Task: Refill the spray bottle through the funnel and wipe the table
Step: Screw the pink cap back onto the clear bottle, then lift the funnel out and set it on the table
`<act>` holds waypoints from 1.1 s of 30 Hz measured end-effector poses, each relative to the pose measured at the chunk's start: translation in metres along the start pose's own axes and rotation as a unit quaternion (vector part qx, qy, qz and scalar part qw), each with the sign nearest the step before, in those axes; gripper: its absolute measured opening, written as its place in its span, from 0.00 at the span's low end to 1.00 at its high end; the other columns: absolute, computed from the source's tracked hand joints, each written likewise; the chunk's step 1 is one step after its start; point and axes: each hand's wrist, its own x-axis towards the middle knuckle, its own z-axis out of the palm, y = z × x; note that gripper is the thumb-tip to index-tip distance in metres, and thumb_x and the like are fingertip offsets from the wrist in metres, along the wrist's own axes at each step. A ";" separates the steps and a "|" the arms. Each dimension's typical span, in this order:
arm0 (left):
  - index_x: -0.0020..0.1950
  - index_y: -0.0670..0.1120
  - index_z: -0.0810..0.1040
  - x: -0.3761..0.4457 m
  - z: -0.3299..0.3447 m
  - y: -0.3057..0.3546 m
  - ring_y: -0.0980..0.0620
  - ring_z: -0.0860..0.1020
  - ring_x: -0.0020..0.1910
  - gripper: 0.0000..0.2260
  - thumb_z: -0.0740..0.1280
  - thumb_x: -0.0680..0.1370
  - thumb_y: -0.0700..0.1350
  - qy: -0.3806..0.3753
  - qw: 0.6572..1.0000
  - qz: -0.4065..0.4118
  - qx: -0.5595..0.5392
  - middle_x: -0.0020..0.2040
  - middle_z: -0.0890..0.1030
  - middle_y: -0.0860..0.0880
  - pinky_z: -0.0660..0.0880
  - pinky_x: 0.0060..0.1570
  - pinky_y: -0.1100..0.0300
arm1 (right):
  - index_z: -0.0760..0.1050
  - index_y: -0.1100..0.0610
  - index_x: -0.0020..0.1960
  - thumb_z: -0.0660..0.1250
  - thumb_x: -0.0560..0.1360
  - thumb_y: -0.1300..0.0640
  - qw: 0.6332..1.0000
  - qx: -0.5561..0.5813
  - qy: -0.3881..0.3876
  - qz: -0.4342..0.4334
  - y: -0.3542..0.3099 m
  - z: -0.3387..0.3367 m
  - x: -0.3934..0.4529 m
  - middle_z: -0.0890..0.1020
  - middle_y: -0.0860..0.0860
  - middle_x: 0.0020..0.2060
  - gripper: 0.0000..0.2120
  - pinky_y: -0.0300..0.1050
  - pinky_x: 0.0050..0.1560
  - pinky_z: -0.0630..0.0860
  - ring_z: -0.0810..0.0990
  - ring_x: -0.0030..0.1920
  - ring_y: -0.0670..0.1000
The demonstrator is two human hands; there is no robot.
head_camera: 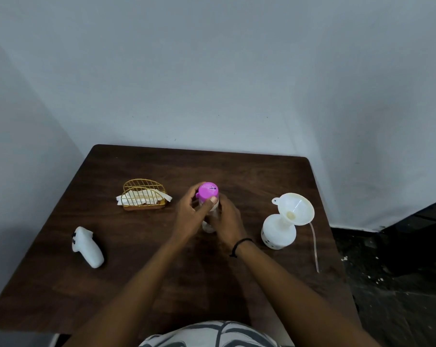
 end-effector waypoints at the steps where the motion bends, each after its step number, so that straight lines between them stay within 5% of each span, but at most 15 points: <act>1: 0.69 0.48 0.75 0.000 0.000 -0.001 0.53 0.78 0.62 0.23 0.73 0.76 0.50 0.000 1.000 -0.007 0.008 0.63 0.80 0.50 0.78 0.63 0.50 | 0.74 0.39 0.61 0.70 0.70 0.45 1.000 0.001 -0.006 0.004 0.001 0.000 0.001 0.80 0.38 0.55 0.20 0.46 0.53 0.81 0.80 0.54 0.39; 5: 0.69 0.49 0.74 -0.002 0.003 -0.006 0.51 0.78 0.63 0.23 0.73 0.76 0.50 -0.014 1.000 -0.007 0.017 0.63 0.80 0.49 0.77 0.63 0.49 | 0.71 0.38 0.62 0.73 0.70 0.46 0.999 0.002 -0.026 0.020 0.002 -0.005 -0.001 0.78 0.39 0.59 0.23 0.37 0.49 0.79 0.79 0.57 0.40; 9: 0.72 0.52 0.70 -0.002 0.004 -0.009 0.52 0.76 0.65 0.28 0.74 0.74 0.53 -0.023 0.999 -0.007 0.036 0.66 0.77 0.53 0.76 0.63 0.52 | 0.69 0.43 0.67 0.71 0.73 0.45 0.998 -0.052 -0.004 -0.022 -0.009 -0.017 -0.016 0.75 0.43 0.64 0.24 0.38 0.58 0.75 0.74 0.63 0.41; 16: 0.62 0.45 0.75 -0.009 0.013 0.027 0.51 0.74 0.60 0.16 0.64 0.79 0.52 0.133 0.967 0.199 0.091 0.60 0.76 0.45 0.69 0.55 0.73 | 0.79 0.61 0.60 0.72 0.74 0.62 0.950 -0.117 0.228 -0.178 -0.046 -0.080 -0.074 0.81 0.52 0.55 0.15 0.51 0.58 0.78 0.80 0.57 0.52; 19: 0.54 0.45 0.78 -0.012 0.031 0.051 0.53 0.75 0.53 0.07 0.65 0.80 0.46 0.149 0.935 0.306 0.097 0.53 0.77 0.52 0.71 0.54 0.66 | 0.78 0.60 0.57 0.71 0.75 0.60 0.904 -0.194 0.319 -0.209 -0.040 -0.119 -0.089 0.81 0.53 0.55 0.12 0.46 0.60 0.76 0.79 0.57 0.52; 23: 0.47 0.45 0.79 -0.018 0.065 0.068 0.52 0.78 0.45 0.02 0.67 0.79 0.40 0.060 0.927 0.367 0.059 0.45 0.80 0.52 0.75 0.45 0.58 | 0.76 0.58 0.60 0.62 0.79 0.47 0.901 -0.225 0.338 -0.154 -0.005 -0.163 -0.089 0.76 0.53 0.59 0.17 0.34 0.62 0.70 0.75 0.60 0.49; 27: 0.54 0.44 0.80 -0.019 0.095 0.064 0.51 0.80 0.50 0.05 0.68 0.78 0.40 -0.024 0.965 0.253 0.059 0.51 0.80 0.50 0.79 0.47 0.55 | 0.72 0.49 0.64 0.60 0.77 0.39 0.924 -0.242 0.280 -0.096 0.026 -0.182 -0.082 0.72 0.46 0.63 0.20 0.29 0.62 0.69 0.69 0.64 0.37; 33: 0.69 0.48 0.75 -0.011 0.120 0.046 0.59 0.77 0.57 0.17 0.67 0.80 0.42 -0.097 0.994 0.027 0.049 0.61 0.78 0.56 0.72 0.53 0.72 | 0.75 0.56 0.65 0.72 0.73 0.49 0.949 -0.225 0.214 -0.047 0.021 -0.179 -0.090 0.72 0.53 0.67 0.23 0.53 0.63 0.76 0.74 0.66 0.54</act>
